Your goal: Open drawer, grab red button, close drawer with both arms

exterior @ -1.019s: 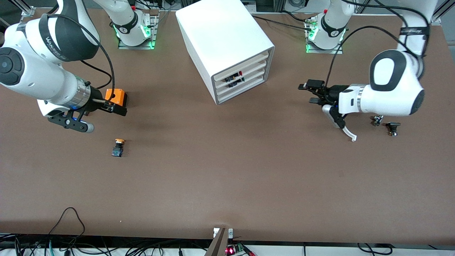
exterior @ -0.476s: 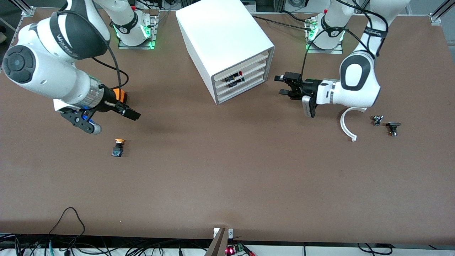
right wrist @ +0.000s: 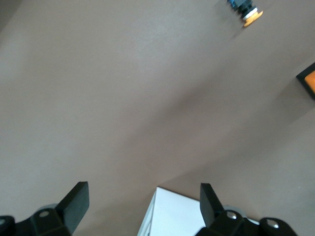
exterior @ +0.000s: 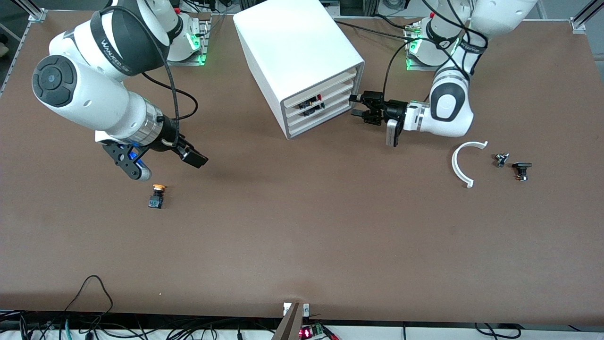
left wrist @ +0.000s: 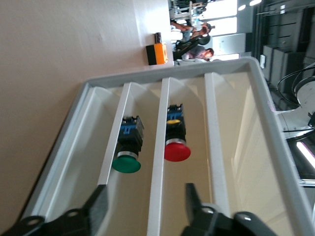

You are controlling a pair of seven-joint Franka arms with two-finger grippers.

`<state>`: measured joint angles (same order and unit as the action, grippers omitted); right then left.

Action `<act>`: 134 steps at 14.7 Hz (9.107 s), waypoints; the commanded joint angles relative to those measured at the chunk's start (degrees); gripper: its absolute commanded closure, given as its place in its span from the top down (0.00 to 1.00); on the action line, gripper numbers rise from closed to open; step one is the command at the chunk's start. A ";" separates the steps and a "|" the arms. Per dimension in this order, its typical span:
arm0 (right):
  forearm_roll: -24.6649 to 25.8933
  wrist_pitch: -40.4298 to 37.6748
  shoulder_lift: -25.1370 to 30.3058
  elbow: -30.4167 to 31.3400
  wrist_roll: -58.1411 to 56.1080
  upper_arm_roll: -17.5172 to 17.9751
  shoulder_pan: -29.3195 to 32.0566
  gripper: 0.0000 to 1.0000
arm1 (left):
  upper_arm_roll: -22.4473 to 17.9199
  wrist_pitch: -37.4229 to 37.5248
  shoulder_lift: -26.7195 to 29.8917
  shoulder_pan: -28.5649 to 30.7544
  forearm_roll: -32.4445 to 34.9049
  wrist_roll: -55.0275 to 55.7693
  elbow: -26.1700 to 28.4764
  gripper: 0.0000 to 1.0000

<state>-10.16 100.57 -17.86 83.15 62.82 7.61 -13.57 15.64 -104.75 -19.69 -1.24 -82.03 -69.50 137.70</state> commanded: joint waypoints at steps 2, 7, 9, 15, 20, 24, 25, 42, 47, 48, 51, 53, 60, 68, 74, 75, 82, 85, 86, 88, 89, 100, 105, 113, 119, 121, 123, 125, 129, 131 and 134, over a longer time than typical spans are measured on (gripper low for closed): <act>-2.67 -0.72 -2.88 -6.41 7.83 -0.05 -1.54 1.00 | 3.17 -0.28 -2.37 0.19 -5.41 -4.51 1.69 0.53; -5.48 -0.46 -4.20 -9.76 14.43 -0.05 -2.51 1.00 | 5.54 -0.02 -2.98 0.19 -7.61 -4.51 3.10 0.44; -5.75 0.76 -4.47 -9.85 16.89 -0.05 -3.56 1.00 | 7.39 -0.02 -3.68 0.28 -8.14 -4.51 3.10 0.18; -8.30 7.88 -5.34 -9.85 27.00 -0.05 -6.19 1.00 | 6.78 -0.37 -4.30 1.24 -8.85 -2.93 1.61 0.00; -7.69 13.77 -7.71 -9.85 35.08 -0.23 -11.20 1.00 | 0.99 -0.46 -5.35 2.30 -4.03 1.72 -4.00 0.00; -5.14 18.08 -10.17 -9.85 42.20 -0.31 -15.68 1.00 | -2.80 -0.28 -7.99 2.56 2.74 5.32 -11.21 0.00; -4.18 18.96 -10.79 -9.85 43.87 -0.31 -16.65 1.00 | -2.89 -0.28 -8.08 3.00 4.06 6.73 -12.27 0.00; 13.05 26.88 -23.80 -9.95 55.84 -0.49 -30.63 1.00 | -4.12 7.69 0.80 4.85 38.05 46.68 -28.25 1.00; 14.02 26.88 -24.50 -9.42 54.44 -0.49 -31.95 0.90 | -3.86 21.50 0.36 4.15 51.34 71.12 -40.31 1.00; 13.94 26.88 -24.51 -9.41 53.91 -0.49 -31.95 0.80 | -3.25 22.73 0.36 4.06 54.58 74.82 -41.89 1.00; 13.94 26.79 -24.42 -9.06 53.90 -0.49 -32.39 0.26 | -2.89 25.03 1.06 3.79 59.87 86.76 -44.36 1.00; 13.59 26.09 -23.89 -9.24 53.03 -0.40 -32.13 0.00 | -2.11 25.12 2.11 3.53 66.88 92.06 -46.37 1.00; 12.97 16.00 -20.47 -13.44 42.42 -0.31 -31.17 0.00 | -2.36 29.60 0.54 2.82 75.62 94.02 -59.64 1.00; 8.66 6.05 -15.72 -13.47 -0.01 -0.58 -17.47 0.00 | -1.93 14.17 -0.52 2.65 75.62 96.81 -52.99 1.00; 8.31 6.31 -12.64 -4.94 -34.03 -0.67 -4.64 0.00 | -0.87 -4.82 -0.08 -5.15 75.70 111.40 -41.83 1.00; 8.31 7.18 -12.64 -3.28 -37.99 -0.75 -2.44 0.00 | -0.87 -8.77 -0.17 -6.30 75.71 113.77 -39.55 1.00; 8.31 24.13 -13.69 10.00 -56.30 -1.02 8.03 0.00 | -0.87 -23.31 -1.13 -15.71 83.86 130.03 -29.51 1.00; 8.31 30.45 -15.71 13.69 -58.86 -1.02 10.40 0.00 | 0.18 -23.31 -0.96 -16.07 84.32 131.81 -28.46 0.99; 8.31 32.74 -16.06 15.18 -58.77 -1.02 10.85 0.00 | 1.05 -23.40 -1.05 -16.07 84.32 131.98 -27.93 0.99; 8.22 37.05 -16.94 17.99 -58.68 -0.93 11.03 0.00 | 2.99 -23.40 -1.05 -16.07 84.32 134.17 -27.05 0.99; 8.22 39.42 -17.64 19.23 -58.68 -0.93 11.03 0.00 | 3.78 -23.31 -0.79 -15.98 84.32 134.79 -26.70 0.99; 8.05 39.27 -13.36 18.27 -58.16 -1.02 11.64 1.00 | 14.68 -22.35 0.09 -15.19 83.18 138.66 -22.65 0.99; 7.96 31.91 -2.91 18.45 -59.84 -1.28 12.17 1.00 | 16.44 -20.06 -0.43 -15.63 80.98 141.21 -22.65 0.99; 8.75 14.42 11.25 18.19 -60.62 -3.74 12.17 1.00 | 17.24 -17.33 0.01 -15.63 77.03 141.21 -23.53 0.99; 8.84 3.43 20.92 18.45 -59.83 -1.10 15.86 1.00 | 16.45 -0.06 -0.17 -10.03 78.16 136.15 -37.47 1.00; 8.66 0.00 22.95 18.53 -59.74 -2.24 15.51 1.00 | 16.36 5.14 -0.26 -5.11 80.44 125.80 -42.49 1.00; 8.66 -2.47 23.57 18.01 -58.25 -2.51 15.51 1.00 | 16.27 9.63 -0.17 0.43 80.63 114.29 -46.54 1.00; 8.66 -4.93 23.66 16.96 -57.98 -2.51 15.60 1.00 | 16.18 12.28 -0.08 4.91 80.98 105.05 -49.45 1.00; 8.93 -7.40 23.22 15.12 -54.73 -2.16 15.51 1.00 | 16.27 16.32 -0.08 8.80 90.45 91.06 -56.65 1.00; 8.93 -6.88 23.22 14.85 -54.21 -2.16 15.60 1.00 | 14.44 16.77 1.22 9.94 90.56 84.56 -57.46 1.00; 9.01 -6.97 22.78 14.23 -54.29 -2.34 15.77 1.00 | 4.44 16.42 7.36 8.46 82.60 71.56 -55.71 1.00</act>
<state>-1.30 94.71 5.40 98.84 7.98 4.84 1.44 26.20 -89.47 -17.05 8.24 5.51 10.82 80.86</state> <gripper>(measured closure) 0.000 0.000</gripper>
